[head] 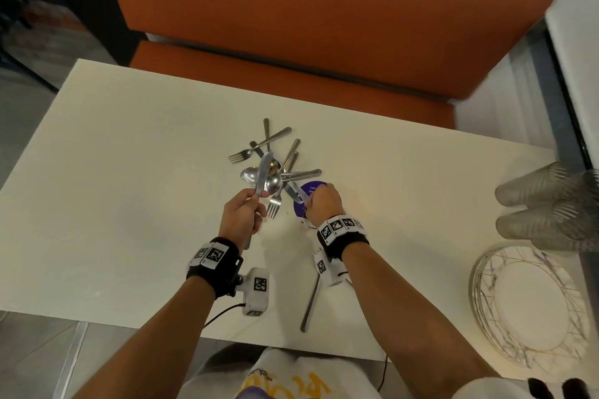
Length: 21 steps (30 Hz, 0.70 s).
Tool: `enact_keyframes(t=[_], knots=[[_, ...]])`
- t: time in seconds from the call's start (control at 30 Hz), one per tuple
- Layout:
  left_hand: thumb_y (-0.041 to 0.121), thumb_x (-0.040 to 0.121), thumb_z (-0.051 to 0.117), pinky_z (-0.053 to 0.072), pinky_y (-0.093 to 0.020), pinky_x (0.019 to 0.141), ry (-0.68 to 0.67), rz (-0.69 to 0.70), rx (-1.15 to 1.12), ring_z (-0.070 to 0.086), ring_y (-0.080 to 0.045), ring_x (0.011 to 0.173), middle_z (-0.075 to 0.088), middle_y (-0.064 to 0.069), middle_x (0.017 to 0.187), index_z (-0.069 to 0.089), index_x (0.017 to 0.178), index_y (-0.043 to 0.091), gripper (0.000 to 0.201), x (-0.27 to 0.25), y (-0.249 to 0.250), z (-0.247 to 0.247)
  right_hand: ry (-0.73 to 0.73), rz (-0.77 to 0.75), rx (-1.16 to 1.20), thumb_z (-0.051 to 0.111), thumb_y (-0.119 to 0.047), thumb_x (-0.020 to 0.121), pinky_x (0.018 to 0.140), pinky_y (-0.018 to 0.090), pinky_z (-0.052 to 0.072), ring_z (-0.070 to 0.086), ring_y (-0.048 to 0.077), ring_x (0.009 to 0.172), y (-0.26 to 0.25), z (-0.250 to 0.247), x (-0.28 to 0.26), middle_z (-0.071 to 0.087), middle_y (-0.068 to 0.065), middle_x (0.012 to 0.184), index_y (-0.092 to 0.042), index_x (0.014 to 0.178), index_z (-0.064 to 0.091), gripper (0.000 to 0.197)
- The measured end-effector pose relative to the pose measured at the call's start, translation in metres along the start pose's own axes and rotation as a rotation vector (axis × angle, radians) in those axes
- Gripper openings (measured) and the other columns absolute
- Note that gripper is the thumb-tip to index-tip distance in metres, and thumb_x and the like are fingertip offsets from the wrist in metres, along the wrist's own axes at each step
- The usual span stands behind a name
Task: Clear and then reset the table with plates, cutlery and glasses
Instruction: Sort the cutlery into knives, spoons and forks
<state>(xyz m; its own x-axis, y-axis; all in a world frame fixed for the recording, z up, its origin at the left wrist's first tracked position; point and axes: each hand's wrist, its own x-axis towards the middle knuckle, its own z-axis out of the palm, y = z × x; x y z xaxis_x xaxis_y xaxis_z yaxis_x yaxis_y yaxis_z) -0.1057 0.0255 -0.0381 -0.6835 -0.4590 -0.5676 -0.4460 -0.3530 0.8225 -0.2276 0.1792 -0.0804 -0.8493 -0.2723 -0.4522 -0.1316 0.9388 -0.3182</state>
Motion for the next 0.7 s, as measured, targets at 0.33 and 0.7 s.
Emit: enact_keyframes(t=[0.33,0.7], knots=[[0.010,0.107,0.042,0.028,-0.023,0.043,0.010,0.001,0.021,0.037,-0.017,0.050,0.056,-0.004,0.063,0.070,0.107,0.005,0.028,-0.003,0.002,-0.001,0.006,0.015,0.253,0.067,-0.012,0.091,0.071,0.028,0.048,0.063,0.024,0.088,0.013,-0.020,-0.003,0.069,0.010,0.104,-0.010,0.103,0.065,0.013],[0.012,0.108,0.043,0.030,-0.024,0.045,-0.031,0.008,0.039,0.037,-0.016,0.052,0.057,-0.005,0.066,0.070,0.105,0.007,0.027,-0.013,0.005,0.006,0.063,-0.039,0.396,0.072,-0.015,0.087,0.058,0.013,0.041,0.059,0.011,0.078,0.043,-0.054,-0.038,0.063,-0.003,0.085,-0.015,0.105,0.069,0.018]])
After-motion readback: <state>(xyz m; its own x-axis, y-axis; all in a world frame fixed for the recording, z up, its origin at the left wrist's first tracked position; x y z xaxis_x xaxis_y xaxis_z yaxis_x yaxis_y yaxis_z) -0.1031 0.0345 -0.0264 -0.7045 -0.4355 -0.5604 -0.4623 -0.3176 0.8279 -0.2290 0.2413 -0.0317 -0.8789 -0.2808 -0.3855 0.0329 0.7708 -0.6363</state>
